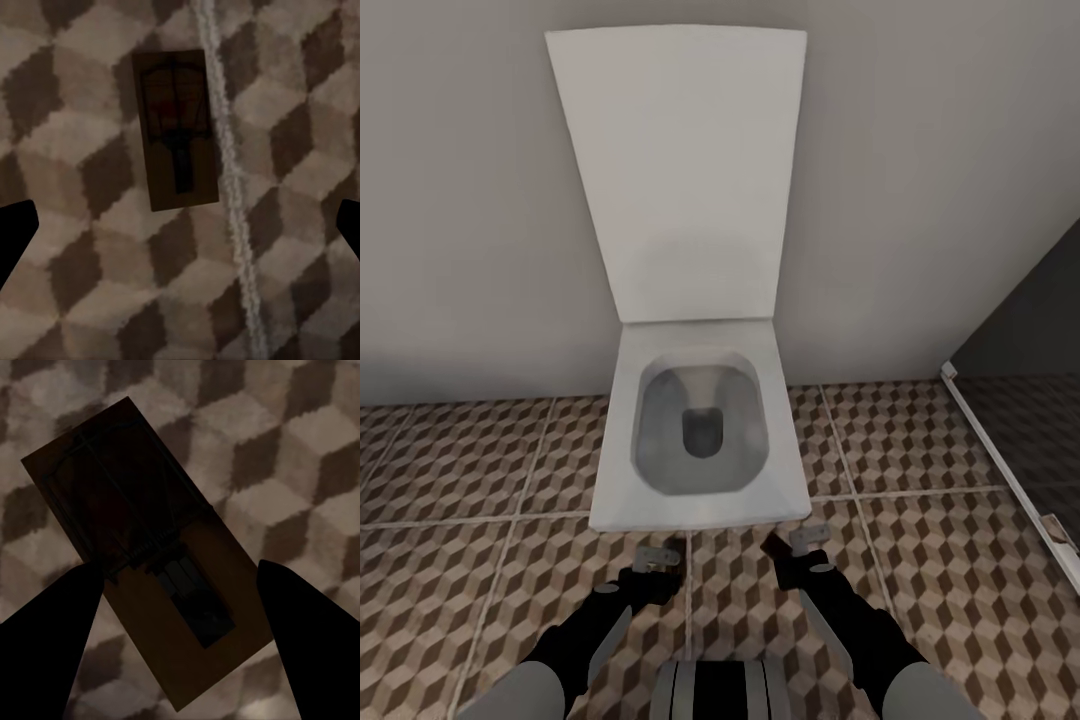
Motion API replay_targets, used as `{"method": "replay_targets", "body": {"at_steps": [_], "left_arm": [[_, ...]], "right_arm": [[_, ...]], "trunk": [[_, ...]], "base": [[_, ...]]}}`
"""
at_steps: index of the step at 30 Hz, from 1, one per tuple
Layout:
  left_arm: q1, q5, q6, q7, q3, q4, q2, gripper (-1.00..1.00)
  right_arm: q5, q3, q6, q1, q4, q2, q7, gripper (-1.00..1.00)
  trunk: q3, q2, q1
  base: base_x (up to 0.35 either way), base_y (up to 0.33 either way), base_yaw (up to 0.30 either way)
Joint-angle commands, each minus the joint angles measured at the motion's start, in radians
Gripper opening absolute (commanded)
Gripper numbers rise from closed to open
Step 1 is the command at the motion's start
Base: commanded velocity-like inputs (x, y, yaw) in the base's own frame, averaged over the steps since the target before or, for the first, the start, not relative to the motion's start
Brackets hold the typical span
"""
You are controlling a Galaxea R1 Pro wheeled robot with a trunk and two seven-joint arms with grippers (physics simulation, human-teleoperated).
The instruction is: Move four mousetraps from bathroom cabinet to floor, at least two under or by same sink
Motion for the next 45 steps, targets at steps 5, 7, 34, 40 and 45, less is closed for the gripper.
{"method": "replay_targets", "body": {"at_steps": [5,7,34,40,45], "left_arm": [[0.000,0.010,0.005,0.001,-0.004,-0.002,0.001,1.00],[0.000,0.010,0.005,0.001,-0.004,-0.002,0.001,1.00],[0.000,0.010,0.005,0.001,-0.005,-0.002,-0.002,1.00],[0.000,0.010,0.005,0.001,-0.005,-0.002,-0.002,1.00],[0.000,0.010,0.005,0.001,-0.006,-0.002,-0.002,1.00]], "right_arm": [[-0.009,0.006,0.001,0.000,-0.001,0.000,-0.010,-1.00],[-0.008,0.006,0.001,0.000,-0.001,0.000,-0.010,-1.00],[-0.004,0.001,0.037,-0.047,0.051,-0.002,-0.034,-1.00],[-0.004,0.001,0.038,-0.076,0.098,-0.001,-0.034,-1.00],[-0.005,0.001,0.038,-0.097,0.139,0.000,-0.034,-1.00]], "trunk": [[-0.008,0.000,0.000],[-0.008,0.000,0.000],[-0.009,0.000,0.000],[-0.009,0.000,0.000],[-0.009,0.000,0.000]], "base": [[0.000,0.000,0.000],[0.000,0.000,0.000],[0.000,0.000,0.000],[0.000,0.000,0.000],[0.000,0.000,0.000]]}}
